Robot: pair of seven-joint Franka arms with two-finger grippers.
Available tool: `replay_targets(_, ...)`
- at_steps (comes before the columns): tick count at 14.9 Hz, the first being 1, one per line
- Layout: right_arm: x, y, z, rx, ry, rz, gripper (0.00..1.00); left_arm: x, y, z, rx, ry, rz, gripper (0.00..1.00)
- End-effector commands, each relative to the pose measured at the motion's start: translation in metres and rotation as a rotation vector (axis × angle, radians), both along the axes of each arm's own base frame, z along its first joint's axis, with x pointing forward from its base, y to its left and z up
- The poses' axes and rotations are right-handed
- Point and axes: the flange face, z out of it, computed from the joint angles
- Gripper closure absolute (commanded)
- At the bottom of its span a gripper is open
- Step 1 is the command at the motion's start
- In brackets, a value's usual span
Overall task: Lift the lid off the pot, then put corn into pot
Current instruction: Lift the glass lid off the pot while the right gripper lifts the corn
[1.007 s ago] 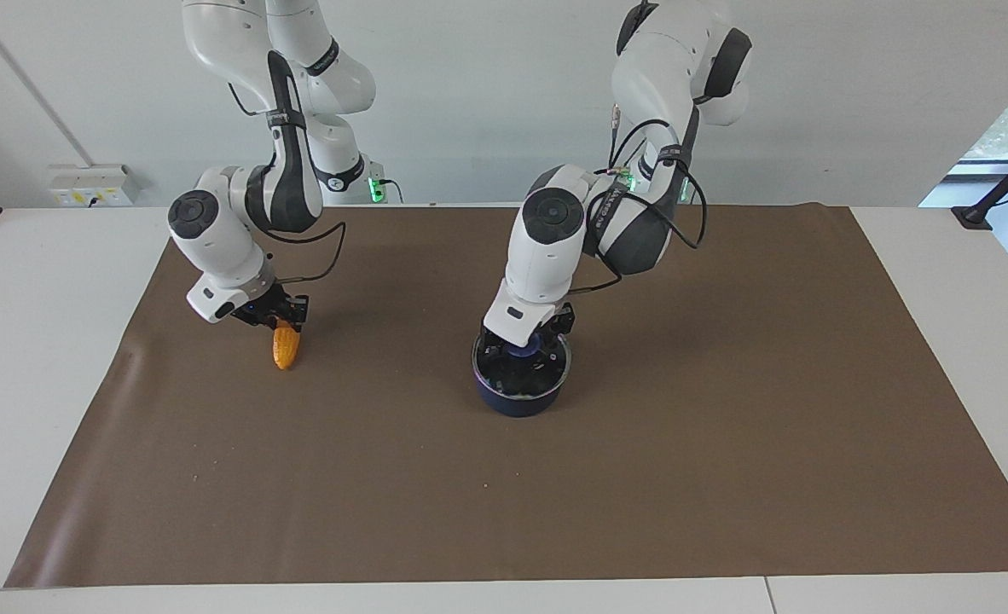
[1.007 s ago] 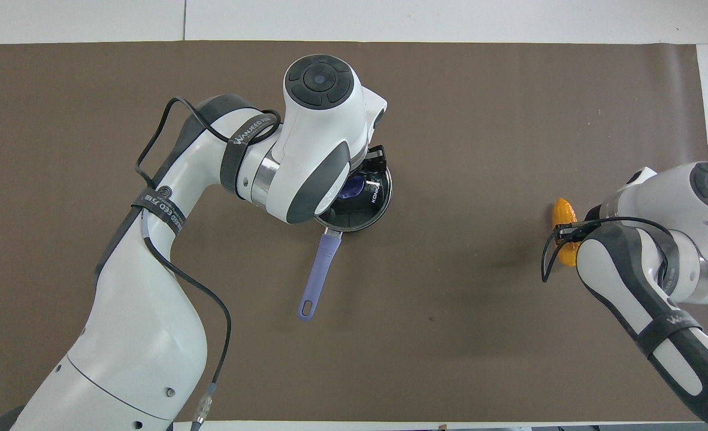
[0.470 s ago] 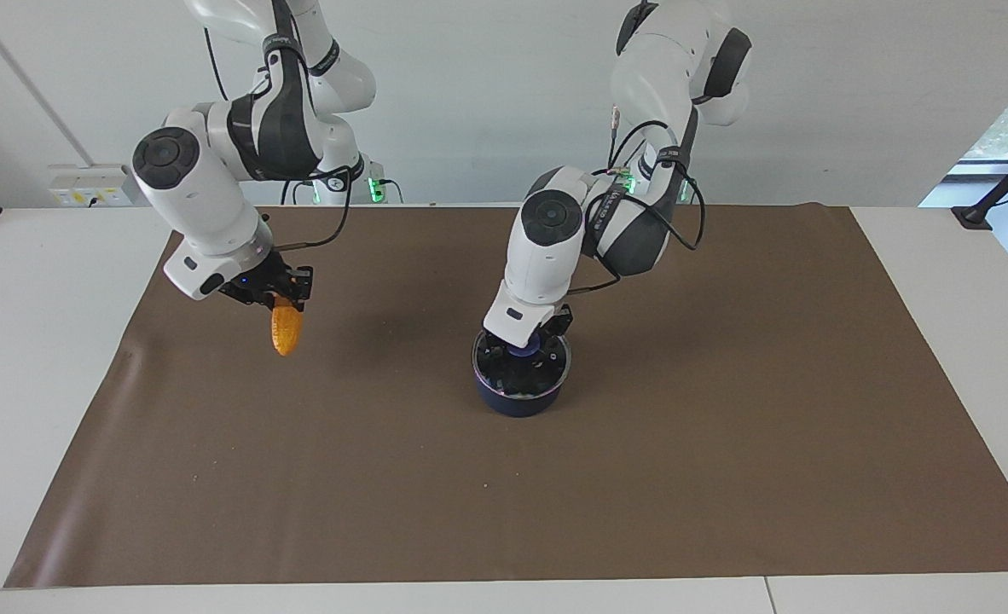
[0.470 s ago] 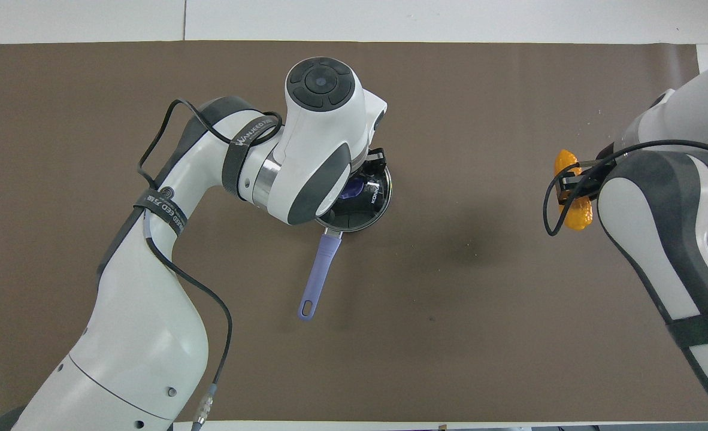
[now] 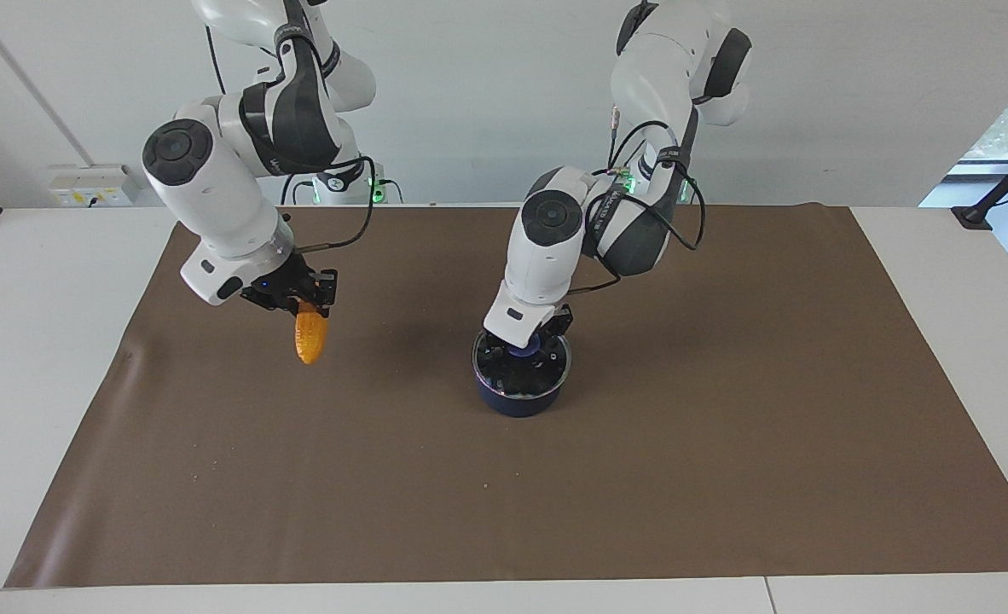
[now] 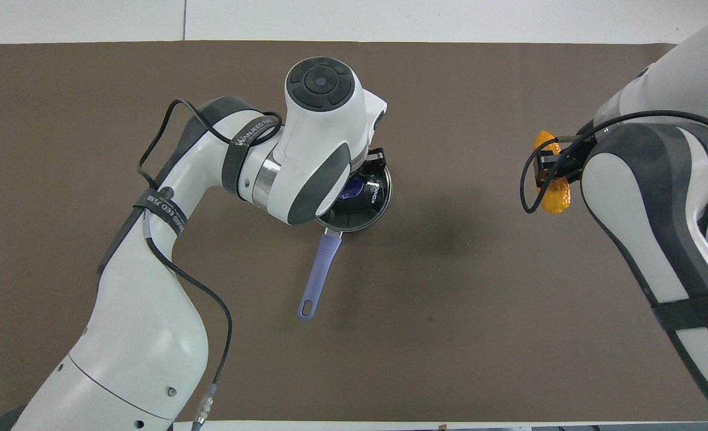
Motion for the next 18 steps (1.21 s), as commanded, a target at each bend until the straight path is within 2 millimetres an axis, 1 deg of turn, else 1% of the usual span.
replay_targets(1, 0.007, 0.010, 0.005, 0.020, -0.023, -0.008, 0.99, -0.009, 0.005, 0.028, -0.011, -0.005, 0.028, 1.00)
replay_targets(4, 0.009, 0.013, 0.005, 0.023, -0.033, -0.011, 0.99, -0.012, 0.017, 0.066, -0.028, -0.010, 0.038, 1.00)
replay_targets(5, 0.008, 0.020, 0.004, 0.024, -0.035, -0.015, 0.99, -0.013, 0.021, 0.072, -0.022, -0.006, 0.036, 1.00)
replay_targets(6, 0.010, 0.026, 0.004, 0.024, -0.046, -0.035, 1.00, -0.014, 0.029, 0.084, -0.018, -0.007, 0.036, 1.00)
replay_targets(8, 0.011, 0.051, 0.007, 0.072, -0.072, -0.071, 0.99, -0.001, 0.070, 0.116, -0.028, -0.025, 0.033, 1.00)
replay_targets(9, 0.011, 0.067, 0.007, 0.080, -0.089, -0.085, 0.99, 0.003, 0.091, 0.123, -0.024, -0.012, -0.010, 1.00)
replay_targets(10, 0.012, 0.079, 0.004, 0.079, -0.087, -0.103, 1.00, 0.006, 0.109, 0.124, -0.014, 0.010, -0.052, 1.00)
replay_targets(11, 0.015, 0.095, 0.004, 0.081, -0.091, -0.120, 1.00, 0.016, 0.137, 0.123, -0.008, 0.029, -0.086, 1.00)
replay_targets(12, 0.018, 0.117, 0.004, 0.081, -0.094, -0.128, 1.00, 0.024, 0.161, 0.124, -0.007, 0.041, -0.114, 1.00)
replay_targets(13, 0.021, 0.142, 0.000, 0.081, -0.092, -0.140, 1.00, 0.033, 0.185, 0.119, -0.007, 0.050, -0.137, 1.00)
replay_targets(14, 0.022, 0.168, -0.009, 0.075, -0.087, -0.151, 1.00, 0.041, 0.216, 0.113, -0.010, 0.059, -0.163, 1.00)
replay_targets(16, 0.021, 0.220, -0.036, 0.059, -0.074, -0.148, 1.00, 0.052, 0.276, 0.101, -0.027, 0.066, -0.212, 1.00)
replay_targets(17, 0.017, 0.240, -0.048, 0.056, -0.073, -0.132, 1.00, 0.055, 0.309, 0.094, -0.037, 0.054, -0.223, 1.00)
replay_targets(18, 0.013, 0.260, -0.054, 0.070, -0.097, -0.125, 1.00, 0.055, 0.337, 0.085, -0.041, 0.039, -0.229, 1.00)
